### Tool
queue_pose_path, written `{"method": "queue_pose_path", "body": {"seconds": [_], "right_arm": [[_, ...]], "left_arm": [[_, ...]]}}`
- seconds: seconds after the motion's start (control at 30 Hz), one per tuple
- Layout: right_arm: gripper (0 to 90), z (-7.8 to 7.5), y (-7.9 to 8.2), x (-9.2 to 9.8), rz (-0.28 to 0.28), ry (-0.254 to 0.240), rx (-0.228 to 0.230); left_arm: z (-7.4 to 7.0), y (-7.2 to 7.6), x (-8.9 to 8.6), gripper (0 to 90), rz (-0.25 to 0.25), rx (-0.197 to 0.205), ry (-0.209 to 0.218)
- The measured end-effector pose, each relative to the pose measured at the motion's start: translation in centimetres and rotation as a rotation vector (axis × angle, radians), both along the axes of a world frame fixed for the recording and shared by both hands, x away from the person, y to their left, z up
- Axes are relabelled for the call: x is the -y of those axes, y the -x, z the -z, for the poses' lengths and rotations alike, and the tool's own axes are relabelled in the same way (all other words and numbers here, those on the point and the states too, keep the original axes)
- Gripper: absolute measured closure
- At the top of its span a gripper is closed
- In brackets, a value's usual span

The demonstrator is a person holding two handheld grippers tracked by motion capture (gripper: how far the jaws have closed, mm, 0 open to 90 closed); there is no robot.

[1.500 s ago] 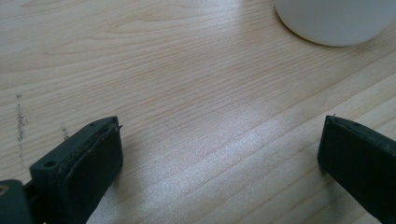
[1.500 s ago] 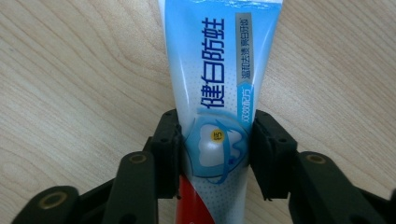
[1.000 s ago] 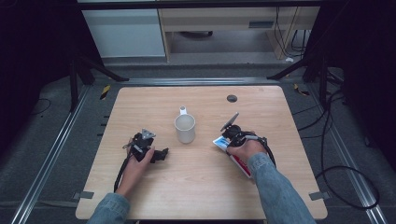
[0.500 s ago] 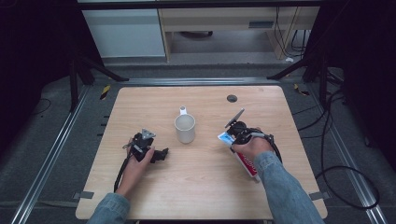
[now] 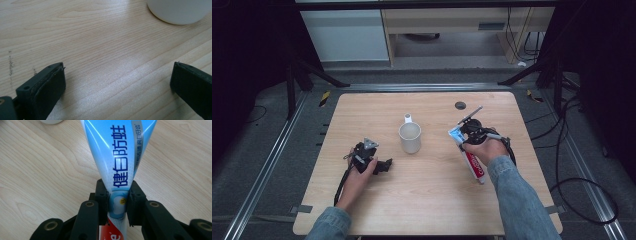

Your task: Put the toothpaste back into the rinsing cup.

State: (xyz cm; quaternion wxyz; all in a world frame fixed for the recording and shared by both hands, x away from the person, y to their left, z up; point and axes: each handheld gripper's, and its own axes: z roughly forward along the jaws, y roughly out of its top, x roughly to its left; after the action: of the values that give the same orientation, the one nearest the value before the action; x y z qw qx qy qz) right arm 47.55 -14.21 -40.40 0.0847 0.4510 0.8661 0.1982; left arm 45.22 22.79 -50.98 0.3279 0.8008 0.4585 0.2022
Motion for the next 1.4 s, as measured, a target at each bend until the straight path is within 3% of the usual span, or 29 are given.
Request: {"method": "queue_pose_path", "body": {"seconds": [0.37, 0.6, 1.03, 1.4], "right_arm": [[74.1, -2.2, -0.5, 0.0, -0.002, 0.057, 0.008], [74.1, -3.2, -0.5, 0.0, -0.003, 0.046, 0.030], [74.4, -6.2, -1.0, -0.9, -0.010, -0.047, 0.141], [74.5, -6.8, -1.6, -1.4, 0.014, -0.133, 0.250]], "left_arm": [[0.0, 0.0, 0.0, 0.0, -0.001, 0.001, -0.001], [0.0, 0.0, 0.0, 0.0, -0.001, 0.001, -0.001], [0.0, 0.0, 0.0, 0.0, 0.000, 0.002, -0.001], [0.0, 0.0, 0.0, 0.0, 0.002, -0.001, -0.002]]}}
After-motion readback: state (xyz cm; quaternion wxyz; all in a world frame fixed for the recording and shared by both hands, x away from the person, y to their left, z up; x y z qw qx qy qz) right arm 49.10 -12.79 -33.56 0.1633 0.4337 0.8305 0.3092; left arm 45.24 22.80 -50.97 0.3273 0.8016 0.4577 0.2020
